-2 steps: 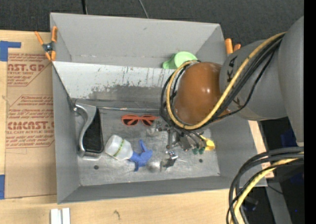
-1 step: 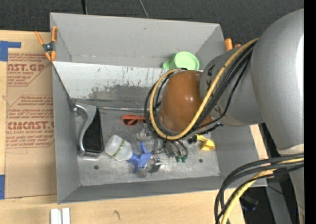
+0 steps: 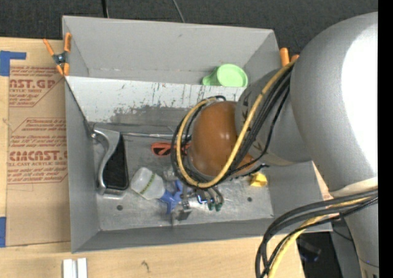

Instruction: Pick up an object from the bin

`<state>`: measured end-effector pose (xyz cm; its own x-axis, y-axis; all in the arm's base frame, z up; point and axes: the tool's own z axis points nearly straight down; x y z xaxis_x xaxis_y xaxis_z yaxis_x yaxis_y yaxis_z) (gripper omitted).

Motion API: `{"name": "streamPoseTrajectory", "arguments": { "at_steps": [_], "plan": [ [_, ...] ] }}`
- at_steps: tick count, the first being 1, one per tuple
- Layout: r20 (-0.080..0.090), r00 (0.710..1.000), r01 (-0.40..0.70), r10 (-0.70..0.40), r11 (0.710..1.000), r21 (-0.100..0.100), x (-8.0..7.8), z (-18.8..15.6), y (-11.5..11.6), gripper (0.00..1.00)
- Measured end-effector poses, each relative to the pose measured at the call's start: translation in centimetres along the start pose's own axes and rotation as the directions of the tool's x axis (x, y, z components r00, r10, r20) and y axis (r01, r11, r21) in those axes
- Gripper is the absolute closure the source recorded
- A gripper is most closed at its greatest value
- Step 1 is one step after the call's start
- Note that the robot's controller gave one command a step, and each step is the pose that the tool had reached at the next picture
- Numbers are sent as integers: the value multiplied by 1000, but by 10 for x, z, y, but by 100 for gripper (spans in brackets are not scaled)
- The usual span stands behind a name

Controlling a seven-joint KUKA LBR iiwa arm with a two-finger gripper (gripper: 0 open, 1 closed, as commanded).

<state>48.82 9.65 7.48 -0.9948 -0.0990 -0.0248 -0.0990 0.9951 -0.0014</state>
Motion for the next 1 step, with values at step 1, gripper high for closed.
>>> {"name": "streamPoseTrajectory", "arguments": {
  "at_steps": [1],
  "plan": [
    [-38, 995, 91, -91, 996, -3, -4, 1, 1, 100]
  ]
}}
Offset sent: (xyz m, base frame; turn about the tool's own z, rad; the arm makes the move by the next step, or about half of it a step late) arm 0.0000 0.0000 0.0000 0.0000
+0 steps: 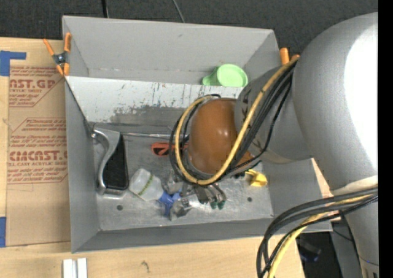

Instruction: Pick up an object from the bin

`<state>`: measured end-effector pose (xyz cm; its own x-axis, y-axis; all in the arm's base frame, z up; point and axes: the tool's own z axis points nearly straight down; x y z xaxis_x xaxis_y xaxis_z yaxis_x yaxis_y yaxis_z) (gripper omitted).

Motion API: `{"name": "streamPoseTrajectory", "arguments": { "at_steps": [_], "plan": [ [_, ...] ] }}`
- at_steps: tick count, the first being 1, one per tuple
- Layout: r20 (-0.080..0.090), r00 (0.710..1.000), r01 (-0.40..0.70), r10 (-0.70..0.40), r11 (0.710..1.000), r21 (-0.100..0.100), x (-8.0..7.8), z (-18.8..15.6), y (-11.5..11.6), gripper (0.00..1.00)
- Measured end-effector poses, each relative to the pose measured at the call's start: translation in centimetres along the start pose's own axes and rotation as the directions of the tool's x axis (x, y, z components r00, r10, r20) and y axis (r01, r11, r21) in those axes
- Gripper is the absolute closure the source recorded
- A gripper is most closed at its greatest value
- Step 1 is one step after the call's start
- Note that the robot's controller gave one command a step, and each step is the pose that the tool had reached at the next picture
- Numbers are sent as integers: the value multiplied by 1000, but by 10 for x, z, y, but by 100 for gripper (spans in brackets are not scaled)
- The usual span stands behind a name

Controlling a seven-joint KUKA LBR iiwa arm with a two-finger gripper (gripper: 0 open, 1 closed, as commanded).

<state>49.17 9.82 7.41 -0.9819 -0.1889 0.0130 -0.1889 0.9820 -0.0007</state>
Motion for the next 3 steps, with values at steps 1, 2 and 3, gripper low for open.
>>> {"name": "streamPoseTrajectory", "arguments": {
  "at_steps": [1, 2, 3],
  "plan": [
    [0, 1000, 0, 0, 1000, 0, 0, 0, 0, 100],
    [3, 1000, 0, 0, 1000, 0, 1, -5, 0, 100],
    [7, 1000, 0, 0, 1000, 0, 1, -14, 0, 100]
  ]
}}
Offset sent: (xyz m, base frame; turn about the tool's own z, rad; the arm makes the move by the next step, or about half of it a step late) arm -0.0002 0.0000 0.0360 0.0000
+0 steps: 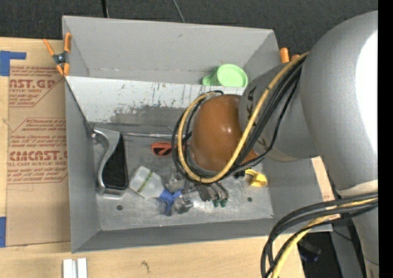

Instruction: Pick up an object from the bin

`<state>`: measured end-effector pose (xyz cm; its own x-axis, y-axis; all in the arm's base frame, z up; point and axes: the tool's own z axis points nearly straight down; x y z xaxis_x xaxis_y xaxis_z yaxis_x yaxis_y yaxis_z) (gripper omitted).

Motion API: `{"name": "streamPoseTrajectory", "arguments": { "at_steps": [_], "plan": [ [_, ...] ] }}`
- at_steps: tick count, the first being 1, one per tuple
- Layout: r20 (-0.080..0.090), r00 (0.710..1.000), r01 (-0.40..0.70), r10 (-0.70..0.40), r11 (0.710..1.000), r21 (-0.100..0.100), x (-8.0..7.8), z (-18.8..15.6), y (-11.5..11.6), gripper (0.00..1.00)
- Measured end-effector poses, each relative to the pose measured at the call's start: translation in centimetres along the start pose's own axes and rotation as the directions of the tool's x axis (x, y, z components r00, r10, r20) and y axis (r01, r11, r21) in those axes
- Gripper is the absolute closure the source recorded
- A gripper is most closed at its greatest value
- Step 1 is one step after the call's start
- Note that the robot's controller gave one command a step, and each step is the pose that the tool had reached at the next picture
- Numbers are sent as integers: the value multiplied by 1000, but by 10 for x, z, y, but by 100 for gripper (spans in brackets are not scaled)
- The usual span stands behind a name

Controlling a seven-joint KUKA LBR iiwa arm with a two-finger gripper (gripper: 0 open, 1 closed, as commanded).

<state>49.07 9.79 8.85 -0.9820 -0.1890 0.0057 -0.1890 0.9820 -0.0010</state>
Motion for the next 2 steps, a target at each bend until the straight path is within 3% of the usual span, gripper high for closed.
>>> {"name": "streamPoseTrajectory", "arguments": {
  "at_steps": [2],
  "plan": [
    [4, 1000, -1, 1, 1000, 0, -1, -13, 0, 100]
  ]
}}
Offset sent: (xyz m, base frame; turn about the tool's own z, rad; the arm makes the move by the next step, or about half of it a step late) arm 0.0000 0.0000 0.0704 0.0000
